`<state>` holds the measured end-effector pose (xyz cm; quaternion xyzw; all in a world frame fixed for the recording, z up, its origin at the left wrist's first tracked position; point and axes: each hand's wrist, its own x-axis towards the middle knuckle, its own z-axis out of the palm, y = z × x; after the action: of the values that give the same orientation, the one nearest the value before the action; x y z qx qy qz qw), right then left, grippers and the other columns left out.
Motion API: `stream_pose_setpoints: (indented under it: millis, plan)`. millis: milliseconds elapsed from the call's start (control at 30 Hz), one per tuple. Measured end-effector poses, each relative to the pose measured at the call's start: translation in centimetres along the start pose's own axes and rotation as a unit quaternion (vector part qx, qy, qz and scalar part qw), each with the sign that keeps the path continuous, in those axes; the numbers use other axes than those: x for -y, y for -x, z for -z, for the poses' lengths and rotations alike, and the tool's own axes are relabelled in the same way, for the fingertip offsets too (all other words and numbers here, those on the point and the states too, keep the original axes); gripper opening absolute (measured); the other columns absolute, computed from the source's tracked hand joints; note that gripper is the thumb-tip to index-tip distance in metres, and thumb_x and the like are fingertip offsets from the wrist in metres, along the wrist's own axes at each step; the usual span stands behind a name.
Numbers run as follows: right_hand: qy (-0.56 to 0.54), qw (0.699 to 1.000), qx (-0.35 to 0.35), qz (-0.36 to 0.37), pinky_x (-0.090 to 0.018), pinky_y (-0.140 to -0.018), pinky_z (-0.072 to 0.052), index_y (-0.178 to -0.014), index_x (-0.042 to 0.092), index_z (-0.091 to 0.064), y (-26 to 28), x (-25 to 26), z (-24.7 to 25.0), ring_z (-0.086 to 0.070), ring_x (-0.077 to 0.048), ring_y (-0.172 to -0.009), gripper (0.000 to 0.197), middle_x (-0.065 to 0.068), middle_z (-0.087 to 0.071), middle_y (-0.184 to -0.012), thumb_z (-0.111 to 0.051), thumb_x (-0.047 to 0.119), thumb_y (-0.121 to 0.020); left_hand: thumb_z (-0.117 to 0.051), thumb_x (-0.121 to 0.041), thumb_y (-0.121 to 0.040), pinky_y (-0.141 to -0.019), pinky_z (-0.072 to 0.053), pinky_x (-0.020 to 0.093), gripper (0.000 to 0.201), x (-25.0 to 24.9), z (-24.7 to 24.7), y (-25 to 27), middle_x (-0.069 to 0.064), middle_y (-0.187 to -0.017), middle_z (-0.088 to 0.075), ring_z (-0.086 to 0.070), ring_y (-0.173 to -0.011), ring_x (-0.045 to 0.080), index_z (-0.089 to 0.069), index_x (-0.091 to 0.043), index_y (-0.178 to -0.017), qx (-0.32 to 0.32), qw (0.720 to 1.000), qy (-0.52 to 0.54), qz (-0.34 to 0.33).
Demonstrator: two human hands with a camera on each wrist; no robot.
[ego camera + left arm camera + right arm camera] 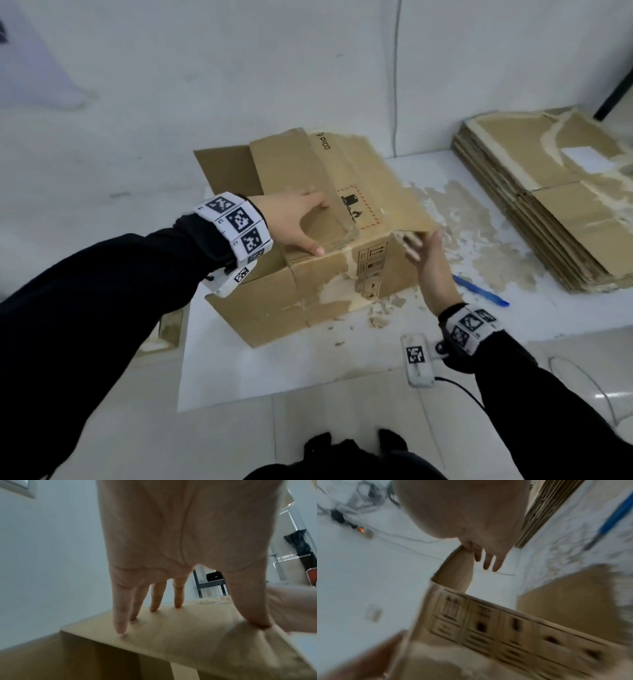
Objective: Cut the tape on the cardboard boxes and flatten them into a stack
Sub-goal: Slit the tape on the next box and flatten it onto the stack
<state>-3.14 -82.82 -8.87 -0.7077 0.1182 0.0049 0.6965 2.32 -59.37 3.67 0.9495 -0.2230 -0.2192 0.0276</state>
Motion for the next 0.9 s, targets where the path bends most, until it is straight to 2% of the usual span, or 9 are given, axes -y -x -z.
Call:
stream_pose_setpoints:
  millis: [100, 167, 233, 333, 500, 633, 767, 833, 900]
  plan:
    - [-0.043, 0.991, 0.017, 0.124, -0.036, -0.107, -0.038, -0.141, 0.016, -0.040, -2.0, 4.7, 0.4, -0.050, -0.012, -0.122, 0.063, -0.003, -0.046, -0.143, -0.008, 0.051, -0.099, -0.066, -0.058, -0.078, -0.110, -0.033, 0.038, 0.093, -1.0, 0.0, 0.7, 0.003, -0.159, -0.013, -0.033, -0.138, 0.024, -0.018, -0.023, -0.150, 0.002, 0.999, -0.032, 0.031]
    - [0.069, 0.973, 0.097, 0.197, -0.033, -0.106, -0.039, -0.130, 0.026, -0.050, -3.2, 6.8, 0.0, -0.046, -0.009, -0.127, 0.042, 0.001, -0.047, -0.141, -0.025, 0.043, -0.102, -0.065, -0.058, -0.079, -0.094, -0.046, 0.037, 0.088, -2.2, 0.2, 1.3, 0.001, -0.152, -0.030, -0.049, -0.122, 0.025, -0.021, -0.025, -0.148, -0.013, 0.995, -0.071, 0.071]
    - [0.177, 0.936, 0.196, 0.232, -0.031, -0.108, -0.034, -0.130, 0.034, -0.048, -4.2, 7.8, -0.7, -0.037, -0.008, -0.131, 0.032, 0.003, -0.036, -0.146, -0.046, 0.034, -0.098, -0.061, -0.053, -0.082, -0.076, -0.044, 0.033, 0.064, -3.9, 0.4, 2.4, 0.004, -0.122, -0.056, -0.056, -0.091, 0.025, -0.038, -0.022, -0.133, -0.079, 0.982, -0.122, 0.118]
    - [0.235, 0.911, 0.294, 0.166, -0.030, -0.110, -0.029, -0.146, 0.029, -0.026, -5.3, 8.4, -1.7, -0.031, -0.006, -0.132, 0.070, 0.009, -0.029, -0.146, -0.062, 0.042, -0.087, -0.048, -0.041, -0.090, -0.078, -0.033, 0.034, 0.025, -7.5, 0.5, 4.0, -0.004, -0.071, -0.047, -0.043, -0.067, 0.021, -0.052, -0.016, -0.090, -0.244, 0.945, -0.158, 0.147]
    - [0.237, 0.884, 0.396, 0.071, -0.029, -0.109, -0.029, -0.152, 0.023, -0.001, -7.9, 8.3, -2.0, -0.028, -0.014, -0.138, 0.106, 0.001, -0.021, -0.155, -0.067, 0.050, -0.073, -0.037, -0.016, -0.086, -0.110, -0.028, 0.042, 0.034, -11.7, -1.7, 3.3, 0.012, -0.114, -0.058, -0.051, -0.113, 0.031, -0.062, -0.010, -0.107, -0.276, 0.900, -0.235, 0.244]
    - [0.228, 0.891, 0.370, 0.134, -0.031, -0.109, -0.033, -0.149, 0.014, -0.012, -9.1, 7.0, -2.3, -0.033, -0.020, -0.137, 0.094, -0.008, -0.028, -0.150, -0.071, 0.035, -0.079, -0.022, -0.015, -0.087, -0.116, -0.018, 0.040, 0.058, -14.5, -3.5, 0.6, 0.025, -0.139, -0.047, -0.041, -0.133, 0.035, -0.040, 0.003, -0.139, -0.368, 0.900, -0.124, 0.196]
    - [0.327, 0.879, 0.294, 0.186, -0.031, -0.110, -0.029, -0.143, 0.018, -0.033, -8.4, 5.3, -0.5, -0.037, -0.021, -0.129, 0.062, -0.010, -0.033, -0.141, -0.058, 0.038, -0.089, -0.023, -0.031, -0.102, -0.118, -0.005, 0.037, 0.053, -14.8, -3.9, -1.7, 0.016, -0.156, -0.020, -0.014, -0.146, 0.026, -0.026, -0.003, -0.147, -0.260, 0.924, -0.101, 0.262]
    - [0.388, 0.865, 0.207, 0.242, -0.030, -0.101, -0.034, -0.124, 0.017, -0.053, -7.0, 5.1, 1.9, -0.043, -0.023, -0.115, 0.040, -0.008, -0.041, -0.120, -0.048, 0.043, -0.094, -0.022, -0.041, -0.101, -0.118, -0.006, 0.041, 0.057, -13.7, -4.7, -1.5, 0.016, -0.155, -0.025, -0.016, -0.146, 0.027, -0.033, -0.005, -0.144, -0.284, 0.905, -0.123, 0.292]
    - [0.415, 0.836, 0.197, 0.299, -0.024, -0.077, -0.036, -0.098, 0.018, -0.056, -5.0, 4.7, 4.5, -0.045, -0.011, -0.085, 0.027, 0.004, -0.044, -0.091, -0.041, 0.039, -0.098, -0.023, -0.055, -0.096, -0.118, -0.002, 0.047, 0.070, -12.7, -5.7, -1.1, 0.015, -0.156, -0.023, -0.013, -0.146, 0.027, -0.031, -0.006, -0.144, -0.296, 0.890, -0.133, 0.320]
